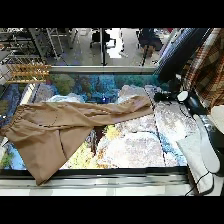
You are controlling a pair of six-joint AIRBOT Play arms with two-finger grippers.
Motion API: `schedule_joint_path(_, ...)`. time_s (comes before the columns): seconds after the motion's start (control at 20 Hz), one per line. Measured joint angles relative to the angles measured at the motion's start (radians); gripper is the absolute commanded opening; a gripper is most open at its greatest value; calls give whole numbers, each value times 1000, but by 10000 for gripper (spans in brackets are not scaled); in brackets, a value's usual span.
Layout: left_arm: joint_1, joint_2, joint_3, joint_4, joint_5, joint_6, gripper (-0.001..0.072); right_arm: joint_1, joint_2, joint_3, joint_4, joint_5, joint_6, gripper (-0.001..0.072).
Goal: Fold the clothes and pants, and hang the long-sleeved shirts on hangers.
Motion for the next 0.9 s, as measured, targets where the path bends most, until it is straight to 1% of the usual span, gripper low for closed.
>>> schedule_joint_path(0.1, 66, 5, -5, 83, 141, 6, 580, 2, 87, -115, 143, 155, -110, 463)
schedule_joint_path(0.15, 85, 5, -10, 103, 187, 8, 580, 13, 135, -190, 218, 207, -154, 463)
schedule_joint_path(0.25, 99, 1, -17, 130, 251, 12, 580, 60, 222, -337, 354, 257, -214, 463)
schedule_joint_path(0.35, 89, -14, -21, 137, 277, 15, 581, 143, 276, -458, 455, 276, -241, 463)
schedule_joint_path(0.45, 62, -34, -23, 109, 277, 19, 580, 266, 297, -543, 533, 218, -242, 464)
schedule_joint_path(0.55, 29, -54, -24, 54, 260, 21, 580, 398, 285, -586, 594, 125, -217, 469)
schedule_joint_path(0.6, 14, -62, -24, 23, 248, 21, 581, 459, 269, -598, 623, 78, -207, 498)
schedule_joint_path(0.65, -2, -69, -24, -11, 233, 24, 580, 519, 243, -602, 658, 27, -199, 517)
schedule_joint_path(0.75, -30, -80, -24, -69, 200, 33, 580, 620, 171, -579, 723, -41, -192, 517)
schedule_joint_path(0.85, -54, -88, -24, -105, 167, 37, 572, 703, 76, -510, 771, -83, -182, 517)
schedule_joint_path(0.9, -62, -91, -24, -116, 153, 39, 469, 736, 25, -464, 787, -98, -170, 516)
